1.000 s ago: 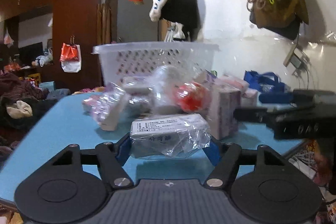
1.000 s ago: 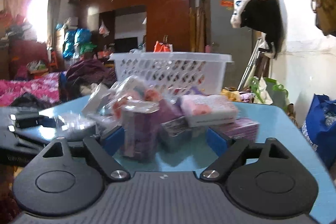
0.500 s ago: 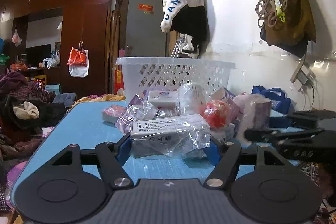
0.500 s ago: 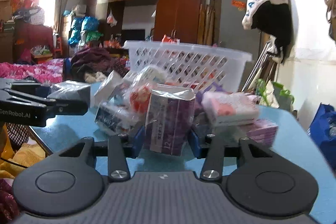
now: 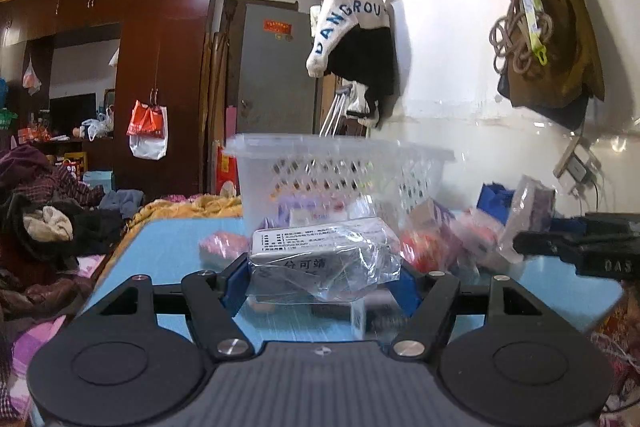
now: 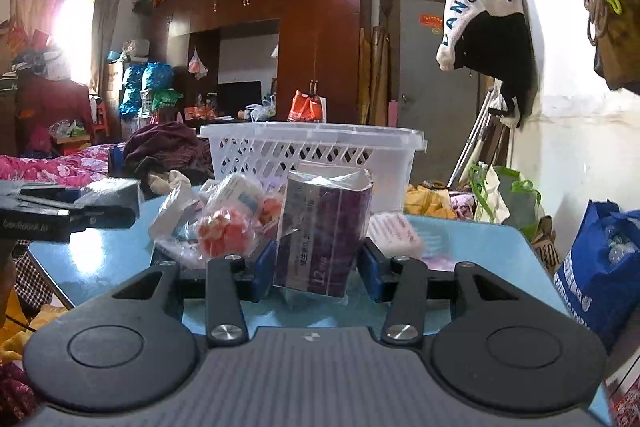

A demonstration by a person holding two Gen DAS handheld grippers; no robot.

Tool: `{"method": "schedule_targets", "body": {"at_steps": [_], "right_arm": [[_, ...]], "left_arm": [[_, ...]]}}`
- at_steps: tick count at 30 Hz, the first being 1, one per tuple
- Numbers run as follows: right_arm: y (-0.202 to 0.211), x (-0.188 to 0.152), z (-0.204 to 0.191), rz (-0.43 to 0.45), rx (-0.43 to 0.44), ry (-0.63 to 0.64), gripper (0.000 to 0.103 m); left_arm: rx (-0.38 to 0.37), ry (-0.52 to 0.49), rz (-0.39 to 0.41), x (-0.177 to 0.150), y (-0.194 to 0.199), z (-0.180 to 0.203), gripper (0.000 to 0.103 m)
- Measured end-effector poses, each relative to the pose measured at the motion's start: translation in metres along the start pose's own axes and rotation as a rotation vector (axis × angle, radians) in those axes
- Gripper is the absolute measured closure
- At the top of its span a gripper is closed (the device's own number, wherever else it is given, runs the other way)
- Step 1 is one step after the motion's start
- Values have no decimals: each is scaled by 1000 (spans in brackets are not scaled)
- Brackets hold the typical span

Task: Organize objects
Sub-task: 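Grasp the clear-wrapped white package with the left gripper while the right grasps the tall purple box, then lower both held items into the white basket and open both grippers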

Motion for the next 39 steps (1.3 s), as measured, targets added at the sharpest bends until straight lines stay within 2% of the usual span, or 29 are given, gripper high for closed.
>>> {"method": "schedule_targets", "body": {"at_steps": [8,13,15,18,20,23,25,29,30,31,32,33,34,37,39], "right_arm": [[-11,56,5,63,-9,67,55],[-31,98,11,71,-62,87,55],[-45,119,15,59,-90,95,55],[-76,142,26,5,-58,73,55],[-104,145,34,-71,-44,42,55],[-137,140,41,-154,-55,34,55],[-147,135,44,-177,-52,21,55],[-148,130,44,-171,-33,17,54],[-147,128,41,-162,-42,33,52],[-142,130,43,-145,-60,43,41],[-135,129,41,-125,-75,52,31],[-128,132,39,-98,-83,57,10],[-120,133,39,-67,-92,55,0],[-87,119,36,-36,-50,36,0],[-68,96,36,-44,-31,-5,0]], "left_arm": [[11,-23,44,73,-7,-9,30],[17,-16,51,119,-20,-14,30],[15,0,38,142,-32,-18,30],[19,25,-26,168,-63,-25,30],[26,53,-97,175,-92,-32,30],[-13,85,-182,173,-129,-36,30],[-34,88,-208,169,-143,-33,30],[-19,74,-225,162,-156,-28,29],[-4,66,-229,161,-157,-27,26],[13,57,-231,163,-159,-27,21],[28,56,-236,162,-161,-27,7],[40,59,-233,159,-160,-29,4],[49,62,-226,161,-158,-29,4],[35,66,-205,153,-141,-31,4],[38,51,-154,141,-117,-28,4]]}}
Point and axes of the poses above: each gripper's, at about its wrist camera, not at the fingertips, and y roughly against the way its jaws point, z to its right, x to its top, the point moved 7 cm from there along -y, roughly the way its jaws point, and after that the axes turned 13 degrees about -z, right-handed, at the moved point
